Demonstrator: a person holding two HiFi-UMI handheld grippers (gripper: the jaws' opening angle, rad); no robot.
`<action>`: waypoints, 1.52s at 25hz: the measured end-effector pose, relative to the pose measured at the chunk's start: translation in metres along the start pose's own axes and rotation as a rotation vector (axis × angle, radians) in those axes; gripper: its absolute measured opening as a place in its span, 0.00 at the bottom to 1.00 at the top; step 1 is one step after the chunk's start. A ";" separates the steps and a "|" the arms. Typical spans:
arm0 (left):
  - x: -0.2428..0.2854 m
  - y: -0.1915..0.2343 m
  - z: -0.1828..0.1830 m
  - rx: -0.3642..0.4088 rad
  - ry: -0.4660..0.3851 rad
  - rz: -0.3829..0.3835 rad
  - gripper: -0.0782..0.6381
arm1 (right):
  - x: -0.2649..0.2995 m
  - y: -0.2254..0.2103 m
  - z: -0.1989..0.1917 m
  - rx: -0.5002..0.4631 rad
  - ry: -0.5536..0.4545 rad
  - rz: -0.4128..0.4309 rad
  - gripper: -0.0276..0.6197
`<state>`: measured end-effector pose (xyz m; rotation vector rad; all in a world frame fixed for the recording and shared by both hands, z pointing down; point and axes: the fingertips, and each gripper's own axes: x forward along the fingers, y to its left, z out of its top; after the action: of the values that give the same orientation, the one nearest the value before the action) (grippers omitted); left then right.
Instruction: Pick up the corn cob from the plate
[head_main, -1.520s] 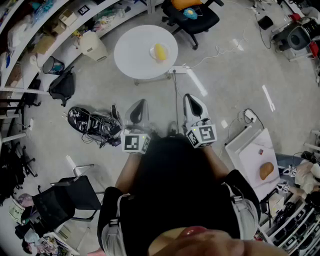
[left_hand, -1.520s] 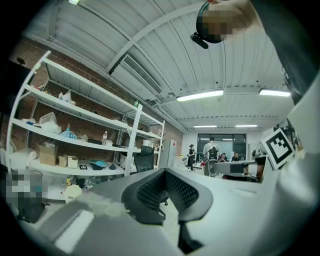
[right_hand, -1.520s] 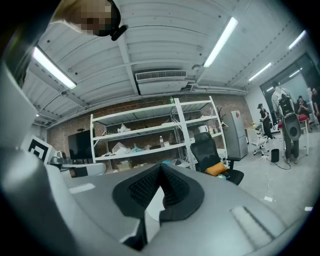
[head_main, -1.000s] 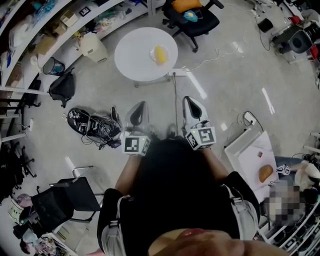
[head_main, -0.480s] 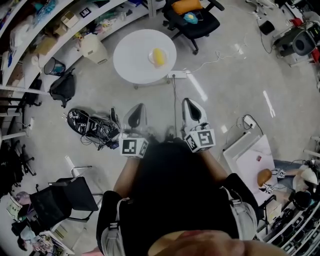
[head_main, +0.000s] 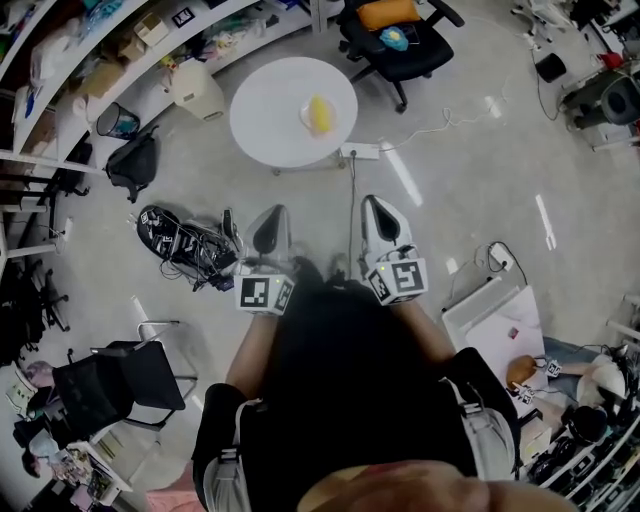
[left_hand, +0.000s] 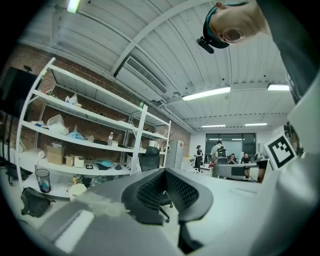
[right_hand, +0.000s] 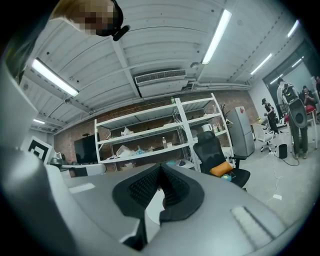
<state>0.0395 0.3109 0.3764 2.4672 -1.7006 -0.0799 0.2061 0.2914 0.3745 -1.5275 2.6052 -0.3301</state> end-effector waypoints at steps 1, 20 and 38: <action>0.002 0.001 0.001 -0.001 -0.004 0.005 0.11 | 0.003 -0.001 0.000 0.002 0.000 0.002 0.05; 0.082 0.066 0.011 -0.008 -0.020 -0.031 0.11 | 0.093 -0.023 -0.002 -0.003 0.011 -0.045 0.05; 0.152 0.161 0.028 -0.055 0.007 -0.115 0.11 | 0.206 -0.009 -0.003 -0.009 0.033 -0.129 0.05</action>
<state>-0.0582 0.1106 0.3786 2.5203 -1.5314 -0.1287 0.1125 0.1081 0.3839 -1.7118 2.5414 -0.3581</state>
